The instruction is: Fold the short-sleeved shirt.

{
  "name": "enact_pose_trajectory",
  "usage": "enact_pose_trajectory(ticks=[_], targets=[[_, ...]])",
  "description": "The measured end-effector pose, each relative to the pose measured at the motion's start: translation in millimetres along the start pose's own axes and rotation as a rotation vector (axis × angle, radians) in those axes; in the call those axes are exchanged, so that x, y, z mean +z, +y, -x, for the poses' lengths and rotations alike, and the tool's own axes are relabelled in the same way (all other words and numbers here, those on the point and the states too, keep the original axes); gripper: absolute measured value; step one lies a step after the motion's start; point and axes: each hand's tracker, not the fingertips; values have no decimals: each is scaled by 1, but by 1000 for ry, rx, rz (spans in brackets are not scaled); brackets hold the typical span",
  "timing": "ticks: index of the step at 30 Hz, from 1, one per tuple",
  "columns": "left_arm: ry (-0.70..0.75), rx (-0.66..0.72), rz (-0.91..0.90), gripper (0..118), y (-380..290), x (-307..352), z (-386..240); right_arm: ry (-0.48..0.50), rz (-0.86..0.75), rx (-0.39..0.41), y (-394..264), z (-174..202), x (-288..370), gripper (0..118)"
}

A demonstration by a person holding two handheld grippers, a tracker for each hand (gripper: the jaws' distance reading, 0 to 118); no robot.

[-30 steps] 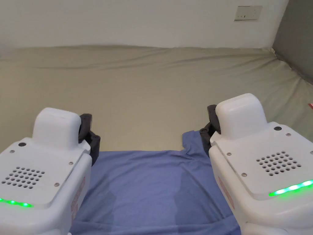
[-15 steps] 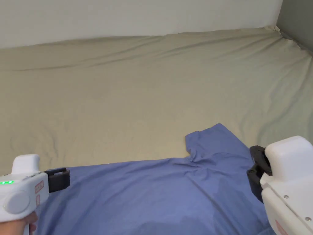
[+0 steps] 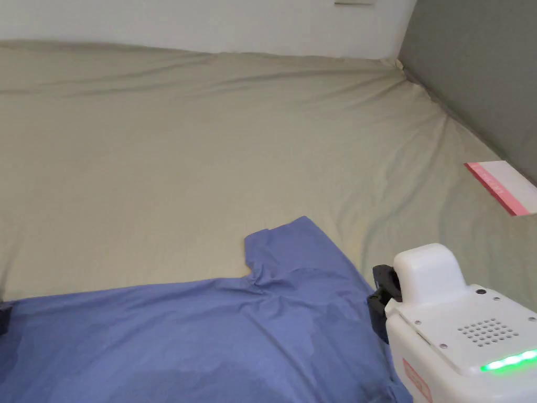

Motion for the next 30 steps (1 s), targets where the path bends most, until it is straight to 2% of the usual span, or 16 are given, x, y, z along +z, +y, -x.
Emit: enact_pose_trajectory(ticks=[4,7,8,9,10,11,12,15,20,21,22,23,24,25,26,30], targets=[[-86,100,-70,4,7,53,20,76,137,-118,4,-23,-49,2],[-138,182,-129,4,7,92,48,67,249,-53,6,-36,-98,5],[-144,185,-137,4,5,109,50,90,326,-36,3,-40,-122,21],[-142,181,-138,4,3,124,49,109,369,-45,-2,-44,-142,54],[-144,177,-154,4,1,135,48,131,407,-66,-9,-47,-160,97],[-149,174,-162,4,-3,134,56,119,436,-87,-16,-51,-174,111],[-147,166,-161,4,-5,142,55,117,453,-104,-21,-53,-186,112],[-145,149,-163,4,-14,150,53,63,490,-87,-29,-49,-205,112],[-150,165,-121,4,-31,148,51,91,521,-12,-33,-34,-224,107],[-146,173,-121,4,-35,148,51,92,521,-5,-35,-30,-225,97],[-145,179,-113,4,-36,147,50,105,516,1,-37,-28,-223,67],[-149,183,-104,4,-41,147,50,200,501,-29,-37,-27,-221,45],[-147,191,-104,4,-44,146,49,236,491,-57,-34,-24,-216,37],[-147,197,-104,4,-46,146,50,137,481,31,-31,-20,-213,7],[-148,203,-103,4,-47,144,51,148,486,74,-31,-20,-214,6],[-147,231,-113,4,-44,150,55,170,443,-49,-20,-37,-196,5]])
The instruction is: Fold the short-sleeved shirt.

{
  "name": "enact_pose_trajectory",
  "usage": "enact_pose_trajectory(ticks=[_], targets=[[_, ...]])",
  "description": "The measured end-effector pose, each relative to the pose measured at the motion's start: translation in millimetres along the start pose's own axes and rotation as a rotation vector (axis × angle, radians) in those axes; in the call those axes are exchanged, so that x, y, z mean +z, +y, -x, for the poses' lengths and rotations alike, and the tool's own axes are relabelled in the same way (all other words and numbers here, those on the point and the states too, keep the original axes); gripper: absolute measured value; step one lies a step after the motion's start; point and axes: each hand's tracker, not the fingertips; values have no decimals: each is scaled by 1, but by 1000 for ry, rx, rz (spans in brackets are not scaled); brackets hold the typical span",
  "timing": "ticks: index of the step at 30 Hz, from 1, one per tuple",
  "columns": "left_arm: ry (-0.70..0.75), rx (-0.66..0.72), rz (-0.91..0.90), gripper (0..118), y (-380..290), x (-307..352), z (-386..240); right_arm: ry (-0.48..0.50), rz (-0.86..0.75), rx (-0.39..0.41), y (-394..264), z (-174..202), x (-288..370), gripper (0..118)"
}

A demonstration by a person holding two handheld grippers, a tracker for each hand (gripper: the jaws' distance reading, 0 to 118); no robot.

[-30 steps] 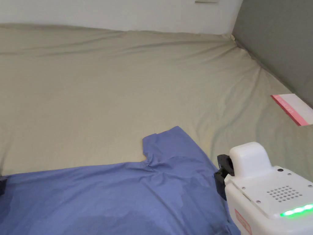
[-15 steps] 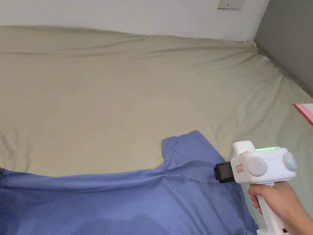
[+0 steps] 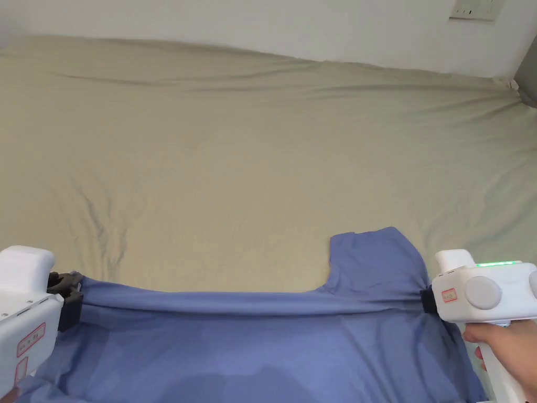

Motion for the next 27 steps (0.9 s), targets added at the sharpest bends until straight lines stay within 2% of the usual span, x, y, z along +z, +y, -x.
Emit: enact_pose_trajectory(ticks=[3,6,8,13,15,21,25,27], targets=[[3,-1,-32,4,9,16,-2,25,-58,35,3,1,42,5],[10,-12,-60,4,17,35,2,62,-89,105,1,-2,81,5],[19,-13,-74,4,17,48,7,50,-108,135,-5,-3,107,5],[39,-37,-65,4,-1,84,14,78,-146,201,-33,-7,170,5],[48,-66,-43,4,-16,94,14,78,-141,236,-52,1,196,5],[29,-85,48,4,-66,108,10,82,-35,363,-114,19,207,5],[16,-80,137,4,-92,106,7,179,82,314,-150,17,187,6],[6,-84,172,4,-103,102,5,179,110,320,-167,17,173,6]])
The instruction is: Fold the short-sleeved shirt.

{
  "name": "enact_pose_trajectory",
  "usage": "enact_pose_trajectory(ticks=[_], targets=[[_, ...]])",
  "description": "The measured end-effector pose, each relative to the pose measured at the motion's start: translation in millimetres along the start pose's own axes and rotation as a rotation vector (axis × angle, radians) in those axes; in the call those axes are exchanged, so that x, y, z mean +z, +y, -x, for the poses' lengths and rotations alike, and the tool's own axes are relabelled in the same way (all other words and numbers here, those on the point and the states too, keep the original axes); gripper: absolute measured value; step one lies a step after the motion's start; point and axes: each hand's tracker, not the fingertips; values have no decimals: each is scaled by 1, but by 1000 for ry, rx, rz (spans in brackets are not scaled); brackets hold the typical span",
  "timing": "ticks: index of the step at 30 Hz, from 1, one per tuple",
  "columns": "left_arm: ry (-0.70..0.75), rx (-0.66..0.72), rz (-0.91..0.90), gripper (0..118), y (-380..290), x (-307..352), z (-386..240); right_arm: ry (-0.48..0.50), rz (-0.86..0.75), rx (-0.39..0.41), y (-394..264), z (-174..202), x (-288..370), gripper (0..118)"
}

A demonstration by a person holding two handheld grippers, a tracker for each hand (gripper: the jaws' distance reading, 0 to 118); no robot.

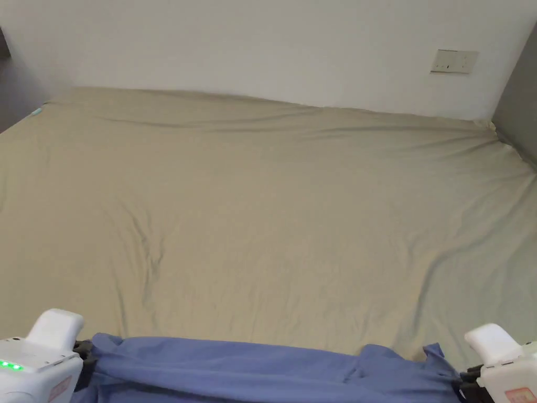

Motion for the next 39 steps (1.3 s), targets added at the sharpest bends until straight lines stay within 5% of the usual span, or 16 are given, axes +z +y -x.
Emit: enact_pose_trajectory(ticks=[4,15,23,24,25,27,28,34,39], targets=[[-10,-68,86,4,-14,-11,-4,0,77,-17,-19,-1,-29,5],[-46,-80,257,4,-29,-48,-4,102,228,-222,-29,-11,-71,5],[-58,-43,258,5,-31,-61,-1,59,213,-155,-28,8,-64,12],[-57,-42,255,9,-29,-57,-1,60,209,-148,-28,5,-62,23],[-49,-41,241,27,-25,-52,-1,59,198,-156,-25,4,-55,51],[-18,-30,169,88,-17,-38,2,59,155,-210,-18,-5,-40,100],[-27,-13,144,104,-9,-31,5,37,128,-226,-13,-10,-30,110],[-10,132,-269,106,65,60,6,-134,-278,-238,36,2,84,110],[-7,177,-623,106,115,141,-18,-308,-709,-161,63,59,165,110]])
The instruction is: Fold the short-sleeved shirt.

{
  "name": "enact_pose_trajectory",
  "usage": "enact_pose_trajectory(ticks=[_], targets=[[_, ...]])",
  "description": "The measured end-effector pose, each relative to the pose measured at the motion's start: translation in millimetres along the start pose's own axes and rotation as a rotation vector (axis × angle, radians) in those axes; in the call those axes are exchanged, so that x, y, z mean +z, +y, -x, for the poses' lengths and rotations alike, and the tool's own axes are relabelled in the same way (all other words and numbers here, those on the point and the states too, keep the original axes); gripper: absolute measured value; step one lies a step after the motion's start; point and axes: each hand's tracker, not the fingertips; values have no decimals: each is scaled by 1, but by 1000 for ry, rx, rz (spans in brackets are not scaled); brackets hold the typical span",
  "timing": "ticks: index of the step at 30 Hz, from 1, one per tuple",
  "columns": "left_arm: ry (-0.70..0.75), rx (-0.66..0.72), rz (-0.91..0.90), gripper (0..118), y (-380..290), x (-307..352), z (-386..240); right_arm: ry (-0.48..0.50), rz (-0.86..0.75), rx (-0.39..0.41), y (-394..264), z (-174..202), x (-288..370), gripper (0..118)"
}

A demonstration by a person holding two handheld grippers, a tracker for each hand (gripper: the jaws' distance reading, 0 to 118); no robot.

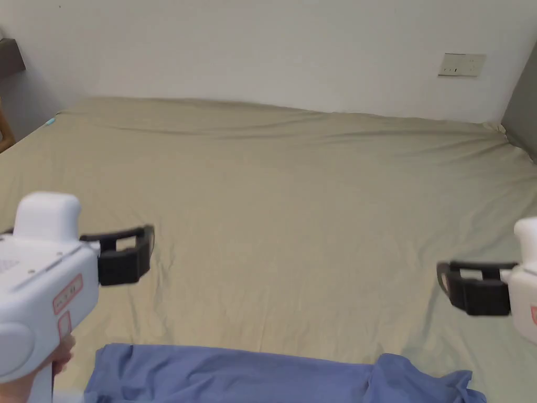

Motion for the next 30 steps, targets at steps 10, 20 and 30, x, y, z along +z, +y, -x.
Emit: enact_pose_trajectory(ticks=[10,20,30], targets=[[40,-112,-293,14,23,37,-75,-25,-282,17,32,97,53,2],[35,-185,-247,0,12,30,-89,-70,-320,96,21,126,46,2],[44,-195,-66,2,-24,-14,-76,-75,-225,70,0,111,11,2]])
